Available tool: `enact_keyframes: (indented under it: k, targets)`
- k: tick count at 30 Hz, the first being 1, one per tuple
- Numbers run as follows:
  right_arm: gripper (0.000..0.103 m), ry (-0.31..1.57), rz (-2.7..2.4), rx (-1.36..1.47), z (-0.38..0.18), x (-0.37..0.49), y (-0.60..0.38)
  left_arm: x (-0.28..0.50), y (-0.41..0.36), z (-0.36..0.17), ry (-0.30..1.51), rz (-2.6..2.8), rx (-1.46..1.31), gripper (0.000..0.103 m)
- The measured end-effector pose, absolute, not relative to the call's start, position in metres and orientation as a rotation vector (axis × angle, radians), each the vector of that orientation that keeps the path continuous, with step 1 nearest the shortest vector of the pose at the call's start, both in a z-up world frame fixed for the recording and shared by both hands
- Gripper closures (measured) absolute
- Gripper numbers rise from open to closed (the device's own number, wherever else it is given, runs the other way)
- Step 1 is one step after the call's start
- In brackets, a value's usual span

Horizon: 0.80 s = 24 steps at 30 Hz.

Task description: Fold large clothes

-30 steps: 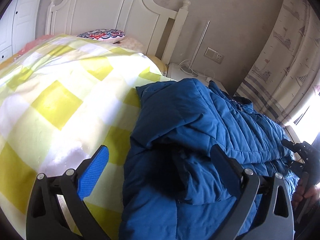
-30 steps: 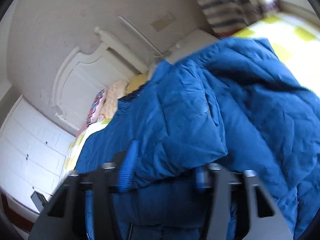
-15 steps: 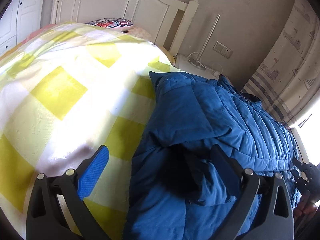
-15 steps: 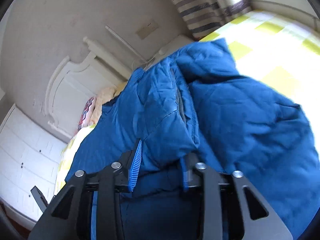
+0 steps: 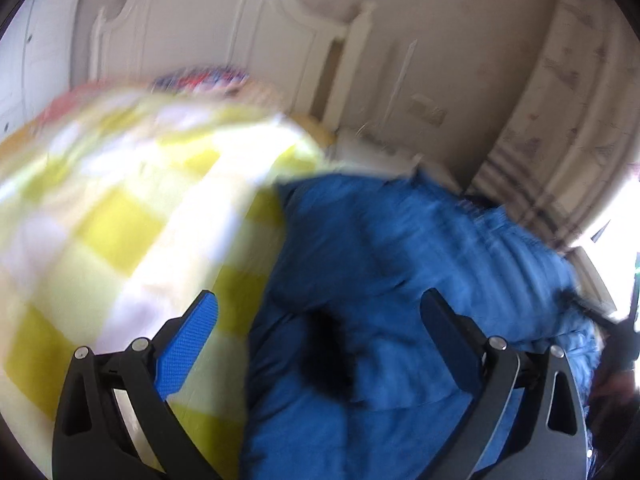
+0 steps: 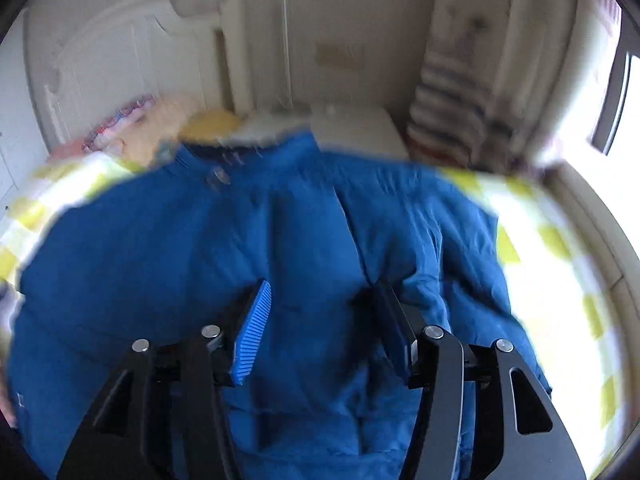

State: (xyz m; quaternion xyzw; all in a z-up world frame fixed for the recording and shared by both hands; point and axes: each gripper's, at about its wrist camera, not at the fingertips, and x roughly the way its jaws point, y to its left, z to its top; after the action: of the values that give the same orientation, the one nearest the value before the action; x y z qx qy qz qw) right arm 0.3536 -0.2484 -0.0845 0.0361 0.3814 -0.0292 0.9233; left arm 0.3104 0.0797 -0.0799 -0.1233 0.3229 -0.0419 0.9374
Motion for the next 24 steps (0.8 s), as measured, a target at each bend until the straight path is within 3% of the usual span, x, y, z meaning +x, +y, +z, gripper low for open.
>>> enact_keyframes:
  k: [6,12,15,18,21,24]
  targets:
    - [0.05,0.778,-0.056,0.085,-0.094,0.345,-0.248,0.347,0.032,-0.034,0.636,-0.218,-0.192,0.003]
    - [0.05,0.774,-0.035,0.134,-0.091,0.35,-0.255,0.413,-0.006,-0.103,0.935,-0.193,-0.116,0.003]
    - [0.05,0.774,-0.033,0.135,-0.091,0.35,-0.256,0.405,-0.026,-0.112,0.886,-0.158,0.075,0.002]
    - [0.049,0.773,-0.025,0.15,-0.091,0.35,-0.257,0.413,-0.02,-0.094,0.916,-0.186,0.004,0.003]
    - [0.049,0.773,-0.021,0.154,-0.091,0.351,-0.259,0.425,-0.016,-0.061,0.825,-0.176,-0.067,0.003]
    - [0.048,0.772,-0.014,0.162,-0.091,0.35,-0.26,0.454,-0.032,-0.064,0.845,-0.13,-0.009,0.002]
